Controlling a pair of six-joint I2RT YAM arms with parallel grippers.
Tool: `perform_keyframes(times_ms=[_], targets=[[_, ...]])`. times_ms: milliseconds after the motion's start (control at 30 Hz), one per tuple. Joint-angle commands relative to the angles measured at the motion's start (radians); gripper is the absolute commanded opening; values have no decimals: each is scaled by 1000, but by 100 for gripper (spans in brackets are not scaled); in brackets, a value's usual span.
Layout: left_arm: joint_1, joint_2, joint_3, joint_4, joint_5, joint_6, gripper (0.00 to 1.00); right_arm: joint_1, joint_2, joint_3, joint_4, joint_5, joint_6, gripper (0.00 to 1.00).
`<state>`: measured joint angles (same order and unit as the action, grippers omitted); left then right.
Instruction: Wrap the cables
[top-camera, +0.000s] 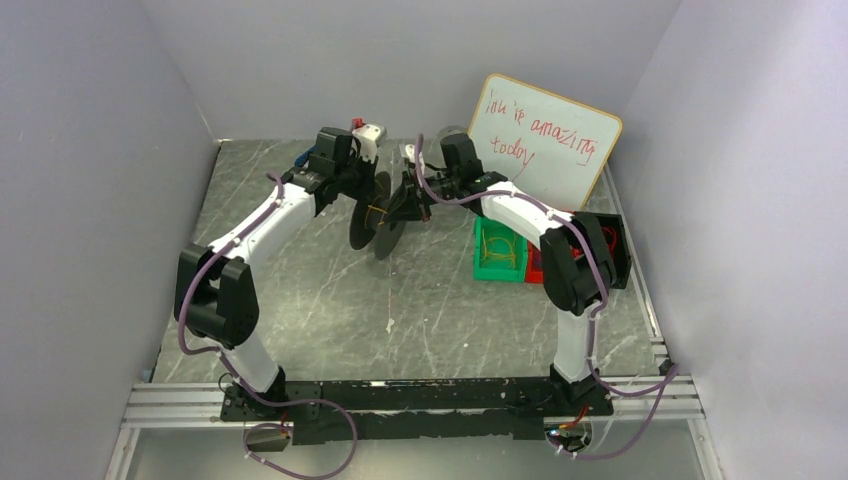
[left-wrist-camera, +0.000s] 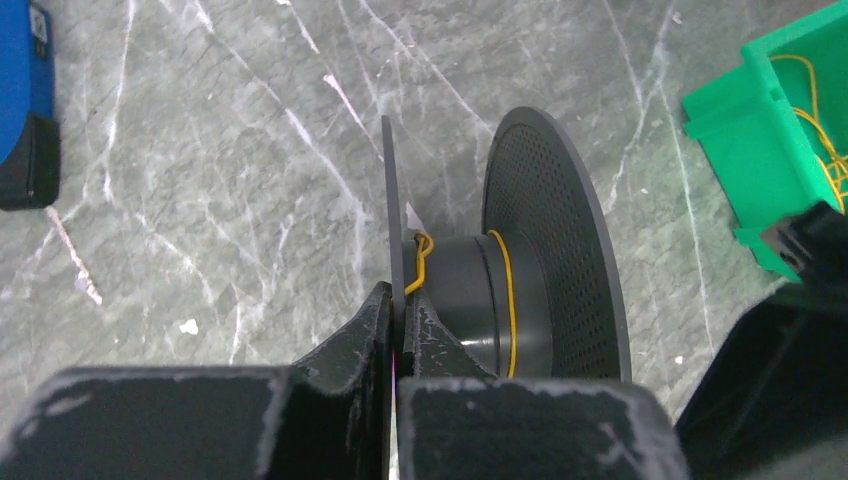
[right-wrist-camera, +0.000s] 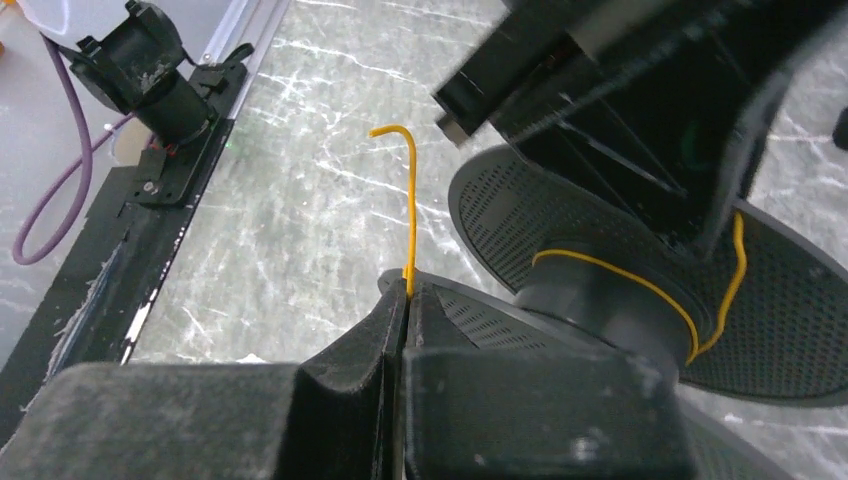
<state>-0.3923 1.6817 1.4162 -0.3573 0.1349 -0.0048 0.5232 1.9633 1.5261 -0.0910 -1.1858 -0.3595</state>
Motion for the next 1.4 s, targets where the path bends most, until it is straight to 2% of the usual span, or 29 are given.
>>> perform_keyframes(times_ms=[0,100,167,300,400,567,667,733,900,1367], targets=[[-12,-45,-9,-84,192,99,3,-93,-42,-21,209,76,125,0],[-11,-43,2,-90,217,113,3,-119,-37,-25,239,62,164,0],[-5,-47,2,-94,285,128,2,-134,-39,-44,285,56,207,0],[-5,-59,-15,-85,391,157,2,-168,-27,-96,516,12,421,0],[-5,-38,10,-97,355,168,3,-198,-2,-150,777,-2,668,0],[-5,44,113,-207,224,174,2,-225,41,-192,1018,34,959,0],[-5,54,116,-213,229,169,3,-225,42,-222,1060,64,995,0],[-5,51,115,-210,236,163,7,-225,42,-232,1069,72,1002,0],[-5,59,141,-224,234,161,13,-226,33,-242,963,98,922,0],[-5,75,190,-274,271,171,44,-226,28,-267,906,111,845,0]])
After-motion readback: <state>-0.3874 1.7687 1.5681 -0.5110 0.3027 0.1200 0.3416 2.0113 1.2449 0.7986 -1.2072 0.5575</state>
